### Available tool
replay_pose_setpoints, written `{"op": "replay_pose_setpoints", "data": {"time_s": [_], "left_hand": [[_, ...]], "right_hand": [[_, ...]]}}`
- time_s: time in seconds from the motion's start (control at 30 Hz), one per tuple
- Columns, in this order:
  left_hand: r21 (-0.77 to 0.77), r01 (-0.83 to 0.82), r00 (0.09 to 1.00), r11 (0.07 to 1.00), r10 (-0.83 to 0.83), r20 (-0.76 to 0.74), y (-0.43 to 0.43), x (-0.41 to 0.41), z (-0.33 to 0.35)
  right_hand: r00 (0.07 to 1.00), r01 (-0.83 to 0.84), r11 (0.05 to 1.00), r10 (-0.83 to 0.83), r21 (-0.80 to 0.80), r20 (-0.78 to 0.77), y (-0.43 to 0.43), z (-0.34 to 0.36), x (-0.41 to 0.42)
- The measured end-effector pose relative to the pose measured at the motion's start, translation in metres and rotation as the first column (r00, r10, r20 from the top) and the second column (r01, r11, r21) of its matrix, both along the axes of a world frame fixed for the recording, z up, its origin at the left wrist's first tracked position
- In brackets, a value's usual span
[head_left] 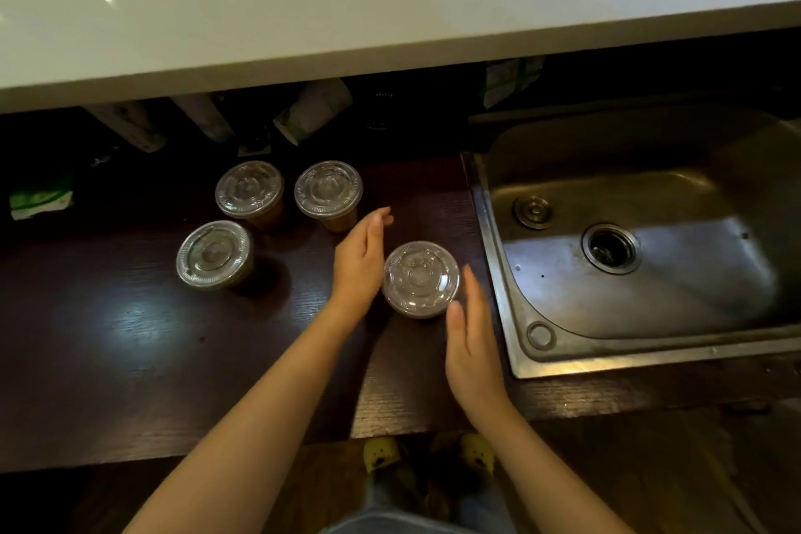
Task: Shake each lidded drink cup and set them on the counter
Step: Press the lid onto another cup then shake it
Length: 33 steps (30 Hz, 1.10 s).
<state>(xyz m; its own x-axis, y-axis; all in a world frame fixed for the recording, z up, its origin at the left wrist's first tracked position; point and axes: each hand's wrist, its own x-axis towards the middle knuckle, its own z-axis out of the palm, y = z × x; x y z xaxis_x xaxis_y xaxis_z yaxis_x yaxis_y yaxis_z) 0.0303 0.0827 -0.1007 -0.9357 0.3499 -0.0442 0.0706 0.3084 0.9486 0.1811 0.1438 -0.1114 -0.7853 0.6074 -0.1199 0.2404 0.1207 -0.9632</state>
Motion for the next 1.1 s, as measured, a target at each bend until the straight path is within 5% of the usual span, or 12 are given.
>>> {"op": "replay_pose_setpoints", "data": {"time_s": [0.1, 0.27, 0.53, 0.87, 1.1], "left_hand": [[0.065, -0.136, 0.991, 0.989, 0.137, -0.004, -0.003, 0.034, 0.004], [0.071, -0.204, 0.978, 0.976, 0.206, -0.026, 0.015, 0.076, -0.010], [0.222, -0.323, 0.932, 0.920, 0.350, -0.096, 0.025, 0.075, -0.023], [0.275, -0.313, 0.933, 0.909, 0.348, -0.090, 0.027, 0.073, -0.024], [0.283, -0.088, 0.995, 0.955, 0.070, 0.072, 0.008, 0.054, -0.020]], "right_hand": [[0.998, 0.045, 0.999, -0.044, 0.011, -0.041, 0.028, 0.012, -0.015], [0.968, -0.247, 0.969, 0.247, 0.006, -0.043, 0.056, 0.011, -0.056], [0.967, -0.165, 0.965, 0.118, -0.203, -0.227, 0.047, -0.009, -0.063], [0.961, -0.102, 0.948, 0.015, -0.303, -0.276, 0.039, -0.005, -0.060], [0.979, -0.055, 0.960, -0.003, -0.274, -0.205, 0.025, -0.004, -0.041]]}}
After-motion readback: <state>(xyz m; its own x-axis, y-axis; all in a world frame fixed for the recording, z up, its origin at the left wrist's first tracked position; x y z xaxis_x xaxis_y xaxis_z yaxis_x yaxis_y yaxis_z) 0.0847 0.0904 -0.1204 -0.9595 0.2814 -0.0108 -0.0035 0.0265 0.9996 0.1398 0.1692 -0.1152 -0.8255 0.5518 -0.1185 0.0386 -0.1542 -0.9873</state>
